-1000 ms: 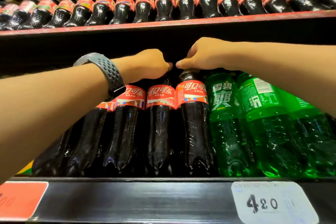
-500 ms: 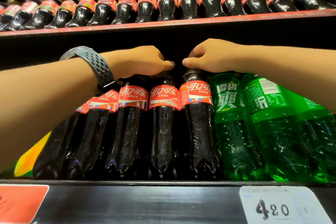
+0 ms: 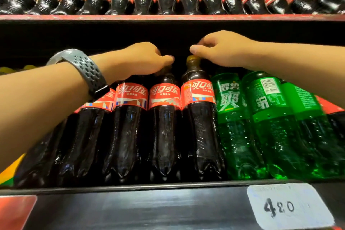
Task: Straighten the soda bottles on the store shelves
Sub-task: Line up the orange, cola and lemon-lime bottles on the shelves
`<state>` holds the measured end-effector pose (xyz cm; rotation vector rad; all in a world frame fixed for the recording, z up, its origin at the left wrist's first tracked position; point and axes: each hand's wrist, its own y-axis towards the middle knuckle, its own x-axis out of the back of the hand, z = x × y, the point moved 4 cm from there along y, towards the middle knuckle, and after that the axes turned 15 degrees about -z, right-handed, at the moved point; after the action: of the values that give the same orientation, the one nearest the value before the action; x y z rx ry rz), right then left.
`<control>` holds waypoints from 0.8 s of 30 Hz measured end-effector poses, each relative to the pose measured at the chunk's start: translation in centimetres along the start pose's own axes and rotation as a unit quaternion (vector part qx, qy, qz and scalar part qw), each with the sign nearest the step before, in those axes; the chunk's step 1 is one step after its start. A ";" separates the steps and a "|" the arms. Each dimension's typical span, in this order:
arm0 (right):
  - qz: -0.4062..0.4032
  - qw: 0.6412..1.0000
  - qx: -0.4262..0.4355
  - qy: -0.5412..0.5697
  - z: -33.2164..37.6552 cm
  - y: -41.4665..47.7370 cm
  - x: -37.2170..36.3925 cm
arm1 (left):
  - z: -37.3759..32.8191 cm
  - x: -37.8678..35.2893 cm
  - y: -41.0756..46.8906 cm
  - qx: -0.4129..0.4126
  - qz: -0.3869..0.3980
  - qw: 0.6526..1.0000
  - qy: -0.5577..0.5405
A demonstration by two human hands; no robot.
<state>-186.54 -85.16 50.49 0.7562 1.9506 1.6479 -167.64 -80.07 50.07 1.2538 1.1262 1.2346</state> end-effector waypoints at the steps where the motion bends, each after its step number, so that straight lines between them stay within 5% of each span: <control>1: -0.015 1.000 -0.005 -0.019 -0.5 0.1 0.7 | -0.2 0.1 0.1 0.000 -0.007 1.000 0.006; 10: 0.006 0.989 -0.066 -0.130 -6.5 -0.6 5.0 | -5.4 -0.4 0.0 -0.056 -0.098 0.993 -0.032; 17: 0.095 0.986 -0.003 -0.133 -8.9 -1.7 4.9 | -11.4 -3.6 0.1 -0.060 -0.061 0.996 -0.041; 24: 0.067 0.993 0.026 -0.092 -10.3 -0.8 4.7 | -13.0 -4.7 0.8 0.014 0.010 0.999 0.041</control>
<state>-196.95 -89.53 51.36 1.0418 1.8548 1.5460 -180.85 -84.25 50.22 1.2465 1.1962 1.2987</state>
